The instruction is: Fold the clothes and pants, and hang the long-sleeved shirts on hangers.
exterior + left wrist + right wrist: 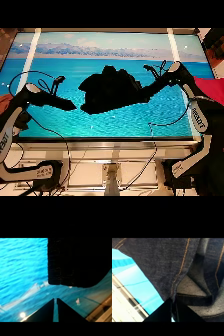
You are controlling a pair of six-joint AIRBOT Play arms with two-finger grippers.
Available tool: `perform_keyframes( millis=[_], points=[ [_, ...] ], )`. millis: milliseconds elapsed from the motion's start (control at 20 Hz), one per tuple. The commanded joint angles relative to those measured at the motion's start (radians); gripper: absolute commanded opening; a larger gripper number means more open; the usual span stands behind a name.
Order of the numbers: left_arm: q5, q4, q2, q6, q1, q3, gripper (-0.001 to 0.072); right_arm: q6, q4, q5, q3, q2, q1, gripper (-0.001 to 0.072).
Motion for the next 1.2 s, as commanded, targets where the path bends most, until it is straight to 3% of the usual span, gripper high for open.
perform_keyframes(
  millis=[0, 150, 250, 450, 550, 700, 750, 1150],
  points=[
    [-0.026, -0.184, -0.122, 0.074, 0.007, 0.0, 0.0286, 0.001, 0.036, 0.02, 0.001, 0.0, 0.0, 0.0018],
    [-0.027, -0.364, -0.154, 0.243, 0.023, 0.0, 0.0304, 0.001, 0.053, 0.026, 0.001, 0.0, 0.0, 0.0018],
    [0.013, -0.397, -0.154, 0.297, 0.034, 0.0, 0.0304, 0.001, 0.067, 0.026, 0.001, 0.0, 0.0, 0.0018],
    [0.051, -0.336, -0.154, 0.265, 0.069, 0.001, 0.0305, 0.001, 0.091, 0.028, 0.001, 0.0, 0.0, 0.0018],
    [0.051, -0.307, -0.154, 0.262, 0.073, 0.001, 0.0376, 0.001, 0.091, 0.025, 0.001, 0.0, 0.0, 0.0018],
    [0.051, -0.307, -0.155, 0.262, 0.073, 0.001, 0.0404, 0.001, 0.091, 0.031, 0.001, 0.0, 0.0, 0.0018],
    [0.051, -0.307, -0.155, 0.262, 0.073, 0.001, 0.0461, 0.001, 0.091, 0.035, 0.001, 0.0, 0.0, 0.0018],
    [0.019, -0.355, -0.197, 0.263, 0.052, 0.001, 0.0462, 0.001, 0.093, 0.045, 0.001, 0.0, 0.0, 0.0018]
  ],
)
